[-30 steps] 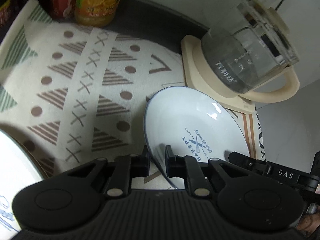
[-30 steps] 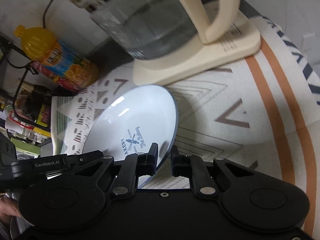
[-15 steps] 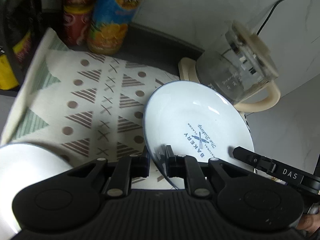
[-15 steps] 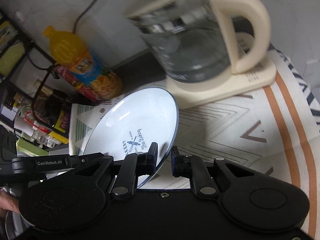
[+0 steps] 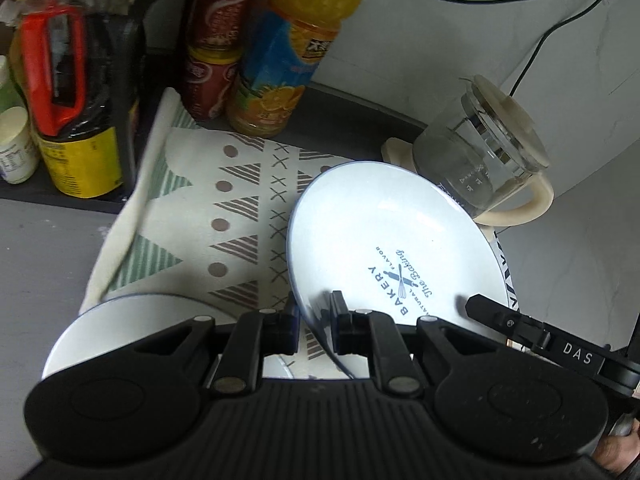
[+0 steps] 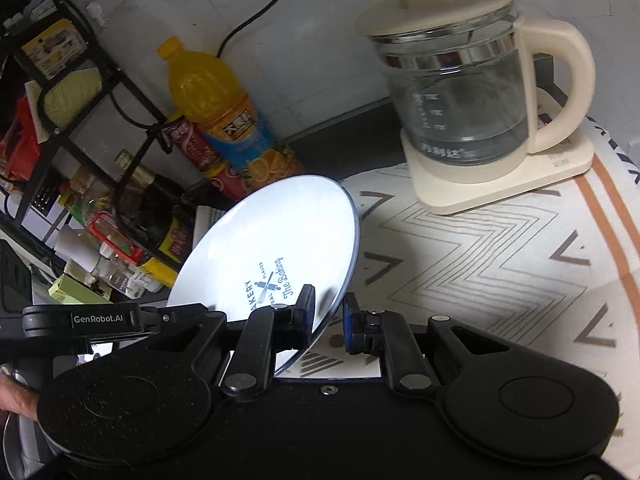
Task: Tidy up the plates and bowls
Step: 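Lift the 'BAKERY' plate and carry it toward the plate stack, then lower the 'BAKERY' plate onto the 'Sweet' plate and open the right gripper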
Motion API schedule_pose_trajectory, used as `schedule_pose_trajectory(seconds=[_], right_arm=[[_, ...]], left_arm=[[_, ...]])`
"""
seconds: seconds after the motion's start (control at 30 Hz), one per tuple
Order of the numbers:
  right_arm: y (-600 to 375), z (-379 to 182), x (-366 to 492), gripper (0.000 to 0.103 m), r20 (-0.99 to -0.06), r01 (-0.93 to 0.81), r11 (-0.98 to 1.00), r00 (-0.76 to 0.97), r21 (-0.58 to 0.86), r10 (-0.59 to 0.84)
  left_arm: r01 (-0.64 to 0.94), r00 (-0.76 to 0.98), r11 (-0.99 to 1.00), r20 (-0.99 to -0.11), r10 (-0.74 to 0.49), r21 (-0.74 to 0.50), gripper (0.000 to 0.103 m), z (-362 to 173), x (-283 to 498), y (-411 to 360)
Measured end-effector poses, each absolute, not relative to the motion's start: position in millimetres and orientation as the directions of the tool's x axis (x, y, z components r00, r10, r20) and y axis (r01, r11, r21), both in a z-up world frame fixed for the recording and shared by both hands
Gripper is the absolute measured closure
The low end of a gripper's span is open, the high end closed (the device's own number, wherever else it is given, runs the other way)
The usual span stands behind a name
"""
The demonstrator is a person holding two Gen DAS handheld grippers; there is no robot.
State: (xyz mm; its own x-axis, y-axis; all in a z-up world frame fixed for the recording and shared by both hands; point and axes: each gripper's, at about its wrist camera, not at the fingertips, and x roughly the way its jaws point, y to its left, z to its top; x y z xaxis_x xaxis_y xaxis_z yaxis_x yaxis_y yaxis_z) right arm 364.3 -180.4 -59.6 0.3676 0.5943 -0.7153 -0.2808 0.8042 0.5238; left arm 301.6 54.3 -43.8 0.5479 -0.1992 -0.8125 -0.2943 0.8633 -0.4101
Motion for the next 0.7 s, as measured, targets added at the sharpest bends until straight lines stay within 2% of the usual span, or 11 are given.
schedule_pose_trajectory(seconds=[0.7], right_arm=[[-135, -56, 306, 0.089, -0.712, -0.279, 0.81, 0.386, 0.515, 0.586]], left_arm=[[-0.276, 0.574, 0.859, -0.791, -0.213, -0.431, 0.09, -39, 241, 103]])
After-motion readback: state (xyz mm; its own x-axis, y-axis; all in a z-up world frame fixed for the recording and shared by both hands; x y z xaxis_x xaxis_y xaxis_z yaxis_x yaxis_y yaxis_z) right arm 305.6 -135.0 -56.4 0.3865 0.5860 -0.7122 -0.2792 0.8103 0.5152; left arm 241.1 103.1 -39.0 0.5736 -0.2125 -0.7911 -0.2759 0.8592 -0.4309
